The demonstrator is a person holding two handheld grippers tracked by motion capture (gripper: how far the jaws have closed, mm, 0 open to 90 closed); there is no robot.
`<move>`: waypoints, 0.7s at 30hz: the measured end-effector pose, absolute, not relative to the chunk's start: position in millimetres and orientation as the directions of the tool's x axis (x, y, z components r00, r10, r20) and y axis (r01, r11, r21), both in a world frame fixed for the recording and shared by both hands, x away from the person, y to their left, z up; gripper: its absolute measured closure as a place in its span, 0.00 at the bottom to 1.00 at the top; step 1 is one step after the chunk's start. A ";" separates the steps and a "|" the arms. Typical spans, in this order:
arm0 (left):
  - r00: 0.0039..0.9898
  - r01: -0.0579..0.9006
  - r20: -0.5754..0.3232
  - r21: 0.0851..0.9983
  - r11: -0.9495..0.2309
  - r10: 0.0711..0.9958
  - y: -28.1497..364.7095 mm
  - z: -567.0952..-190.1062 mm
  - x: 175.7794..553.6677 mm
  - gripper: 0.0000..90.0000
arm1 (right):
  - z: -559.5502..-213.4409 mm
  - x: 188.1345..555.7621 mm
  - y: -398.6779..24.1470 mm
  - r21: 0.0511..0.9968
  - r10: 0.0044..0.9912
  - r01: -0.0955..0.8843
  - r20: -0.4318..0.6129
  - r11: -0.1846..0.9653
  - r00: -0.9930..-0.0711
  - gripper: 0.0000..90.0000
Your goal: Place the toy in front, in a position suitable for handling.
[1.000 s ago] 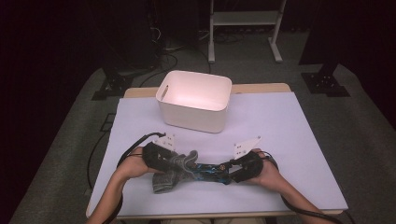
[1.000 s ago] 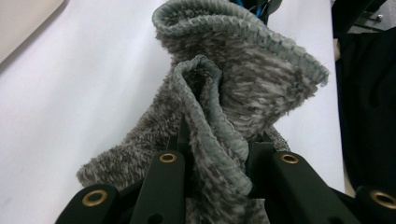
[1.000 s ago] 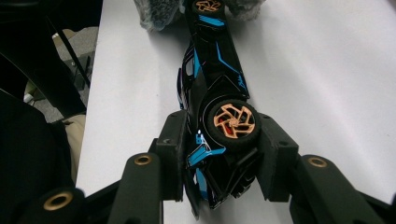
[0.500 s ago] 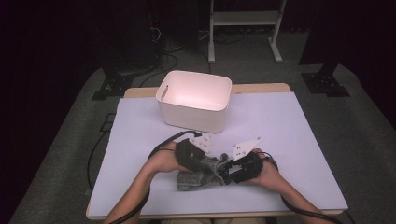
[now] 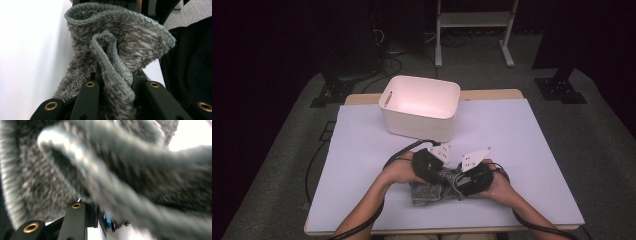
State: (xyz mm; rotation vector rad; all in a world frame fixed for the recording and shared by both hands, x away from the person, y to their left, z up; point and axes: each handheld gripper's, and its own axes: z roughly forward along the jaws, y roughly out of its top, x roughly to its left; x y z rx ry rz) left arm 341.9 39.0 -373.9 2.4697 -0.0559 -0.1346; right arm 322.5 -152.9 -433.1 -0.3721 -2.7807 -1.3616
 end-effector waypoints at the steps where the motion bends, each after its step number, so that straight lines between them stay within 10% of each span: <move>1: 0.994 -0.005 -0.081 0.615 -0.788 -0.070 42.0 -373.5 341.5 0.83 | -433.1 322.3 -152.8 0.776 0.203 0.223 0.125 0.590 -0.971 0.64; 21: 0.994 0.106 -0.064 0.617 -0.780 0.085 128.8 -370.3 344.1 0.82 | -433.4 324.1 -153.3 0.776 0.208 0.239 0.141 0.583 -0.968 0.65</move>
